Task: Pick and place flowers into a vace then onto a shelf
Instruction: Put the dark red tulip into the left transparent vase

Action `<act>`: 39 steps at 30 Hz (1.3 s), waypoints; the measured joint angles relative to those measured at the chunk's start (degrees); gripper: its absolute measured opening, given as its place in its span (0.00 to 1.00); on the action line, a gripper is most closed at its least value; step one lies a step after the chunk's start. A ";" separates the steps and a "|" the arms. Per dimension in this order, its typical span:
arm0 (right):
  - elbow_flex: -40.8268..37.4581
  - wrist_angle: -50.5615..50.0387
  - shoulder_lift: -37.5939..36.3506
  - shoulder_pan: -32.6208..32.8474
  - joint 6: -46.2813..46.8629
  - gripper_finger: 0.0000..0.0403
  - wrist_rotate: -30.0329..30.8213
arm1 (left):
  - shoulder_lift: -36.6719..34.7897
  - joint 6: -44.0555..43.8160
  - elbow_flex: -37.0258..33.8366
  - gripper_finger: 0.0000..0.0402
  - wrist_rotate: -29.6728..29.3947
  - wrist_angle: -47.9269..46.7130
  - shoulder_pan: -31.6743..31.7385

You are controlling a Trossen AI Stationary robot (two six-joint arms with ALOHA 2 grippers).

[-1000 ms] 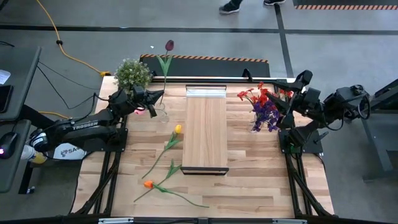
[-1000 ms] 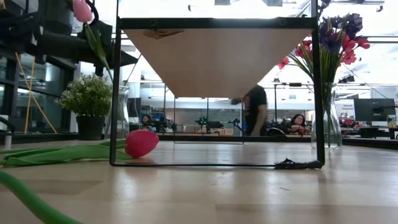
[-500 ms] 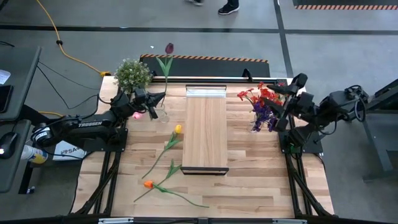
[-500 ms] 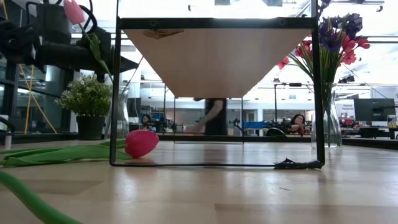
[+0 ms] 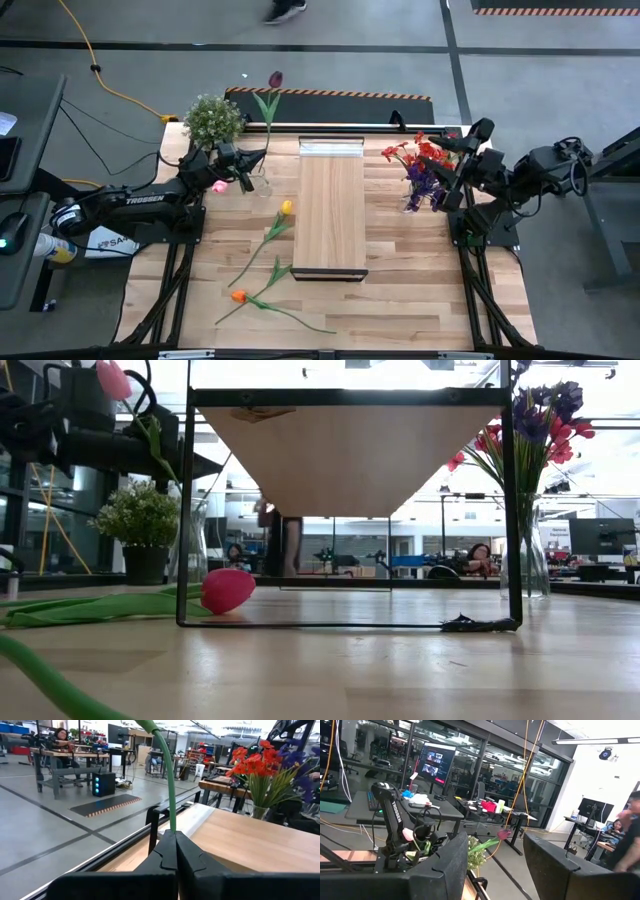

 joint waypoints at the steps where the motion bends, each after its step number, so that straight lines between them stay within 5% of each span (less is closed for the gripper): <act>1: 0.00 0.00 0.00 0.00 0.00 0.45 0.01 | 0.00 0.01 0.00 0.05 0.00 0.00 0.00; 22: -0.46 -0.29 0.13 0.02 -0.83 0.45 -0.43 | 0.00 0.02 0.00 0.13 -0.02 -2.93 0.00; 39: -0.50 -1.77 2.05 0.02 -1.23 0.45 0.30 | 0.02 1.76 -0.02 0.10 -0.04 -1.45 0.00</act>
